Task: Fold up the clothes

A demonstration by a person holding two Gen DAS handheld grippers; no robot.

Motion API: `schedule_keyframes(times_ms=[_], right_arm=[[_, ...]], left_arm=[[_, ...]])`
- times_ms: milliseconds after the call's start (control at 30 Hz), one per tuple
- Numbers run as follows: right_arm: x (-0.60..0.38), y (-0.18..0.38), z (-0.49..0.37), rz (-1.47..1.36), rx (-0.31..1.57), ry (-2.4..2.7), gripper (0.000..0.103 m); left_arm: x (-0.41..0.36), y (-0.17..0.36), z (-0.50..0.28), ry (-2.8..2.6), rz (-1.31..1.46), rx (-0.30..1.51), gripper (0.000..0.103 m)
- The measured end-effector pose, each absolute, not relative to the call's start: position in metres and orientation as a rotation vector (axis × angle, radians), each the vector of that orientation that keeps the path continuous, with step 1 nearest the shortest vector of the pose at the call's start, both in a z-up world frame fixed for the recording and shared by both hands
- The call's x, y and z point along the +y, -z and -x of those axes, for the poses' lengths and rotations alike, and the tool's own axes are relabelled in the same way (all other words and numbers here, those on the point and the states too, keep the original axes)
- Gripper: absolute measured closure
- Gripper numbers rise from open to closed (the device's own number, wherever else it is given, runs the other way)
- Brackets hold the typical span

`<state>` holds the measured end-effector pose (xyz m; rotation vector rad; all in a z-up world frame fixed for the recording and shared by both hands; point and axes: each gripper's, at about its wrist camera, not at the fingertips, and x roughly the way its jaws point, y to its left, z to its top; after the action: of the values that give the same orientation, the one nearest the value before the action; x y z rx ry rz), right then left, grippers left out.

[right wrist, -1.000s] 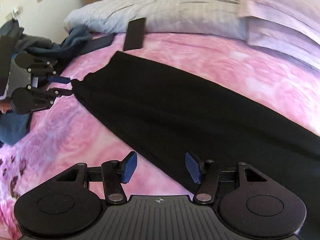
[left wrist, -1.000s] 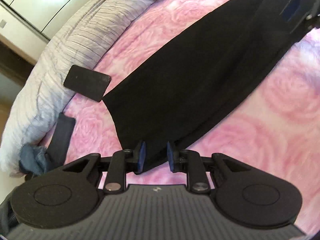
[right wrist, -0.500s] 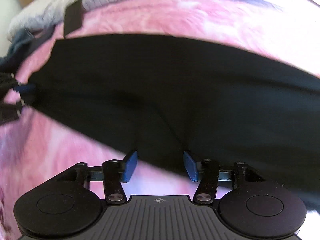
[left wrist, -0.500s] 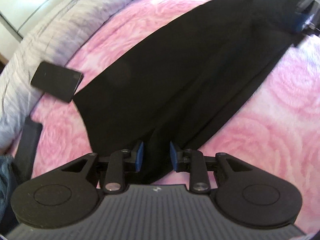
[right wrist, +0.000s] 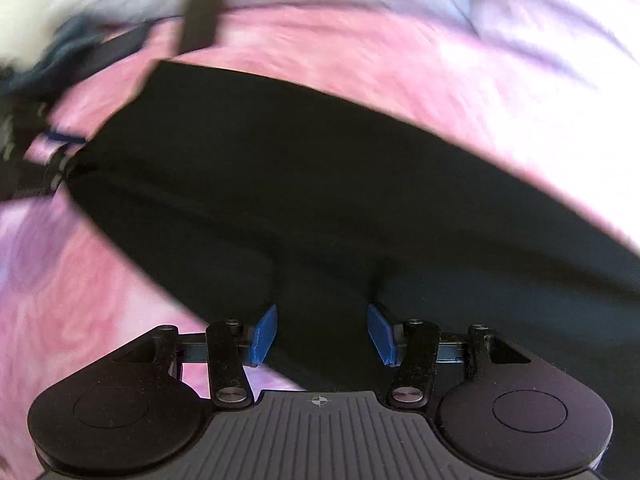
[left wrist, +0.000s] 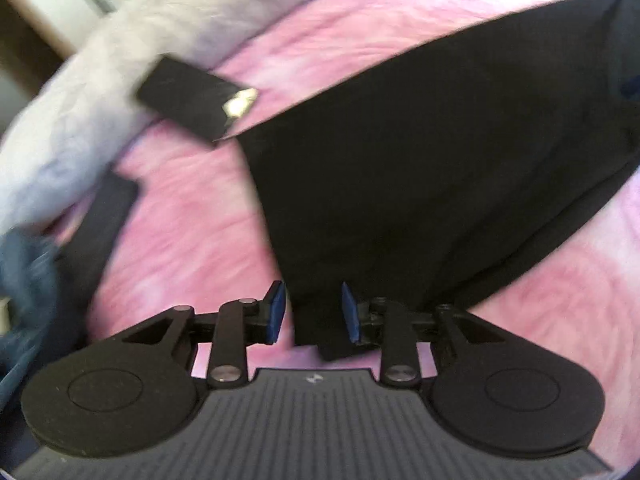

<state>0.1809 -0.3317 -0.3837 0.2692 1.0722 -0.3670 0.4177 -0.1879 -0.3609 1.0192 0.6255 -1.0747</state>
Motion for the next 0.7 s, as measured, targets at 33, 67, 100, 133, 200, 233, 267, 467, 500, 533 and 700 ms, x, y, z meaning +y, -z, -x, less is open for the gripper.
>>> schedule_keyframes(times_ms=[33, 67, 100, 133, 200, 233, 267, 467, 500, 533, 700], right_arm=[[-0.314, 0.378, -0.185, -0.216, 1.063, 0.324, 0.049], [-0.297, 0.376, -0.190, -0.169, 1.053, 0.275, 0.049], [-0.282, 0.374, -0.196, -0.125, 1.041, 0.228, 0.049], [-0.267, 0.375, -0.205, -0.082, 1.032, 0.186, 0.049], [-0.241, 0.382, -0.227, 0.002, 1.015, 0.118, 0.049], [-0.230, 0.386, -0.239, 0.044, 1.001, 0.096, 0.049], [-0.220, 0.390, -0.251, 0.089, 0.984, 0.077, 0.049], [-0.171, 0.422, -0.305, 0.407, 0.920, -0.022, 0.049], [-0.167, 0.424, -0.310, 0.451, 0.906, -0.034, 0.049], [-0.164, 0.428, -0.316, 0.491, 0.895, -0.040, 0.049], [-0.164, 0.437, -0.342, 0.551, 0.874, 0.006, 0.049]], left_arm=[[-0.179, 0.355, -0.418, 1.040, -1.008, 0.621, 0.076], [-0.169, 0.348, -0.417, 1.016, -0.993, 0.624, 0.076], [-0.158, 0.342, -0.415, 0.999, -0.976, 0.632, 0.076], [-0.147, 0.337, -0.413, 0.986, -0.960, 0.638, 0.076], [-0.129, 0.328, -0.406, 0.970, -0.940, 0.641, 0.076], [-0.121, 0.325, -0.402, 0.963, -0.939, 0.636, 0.076], [-0.114, 0.322, -0.399, 0.957, -0.931, 0.635, 0.076], [-0.092, 0.317, -0.396, 0.939, -0.858, 0.672, 0.073], [-0.089, 0.318, -0.396, 0.938, -0.852, 0.677, 0.073], [-0.087, 0.319, -0.396, 0.936, -0.851, 0.677, 0.073], [-0.082, 0.325, -0.396, 0.945, -0.852, 0.685, 0.072]])
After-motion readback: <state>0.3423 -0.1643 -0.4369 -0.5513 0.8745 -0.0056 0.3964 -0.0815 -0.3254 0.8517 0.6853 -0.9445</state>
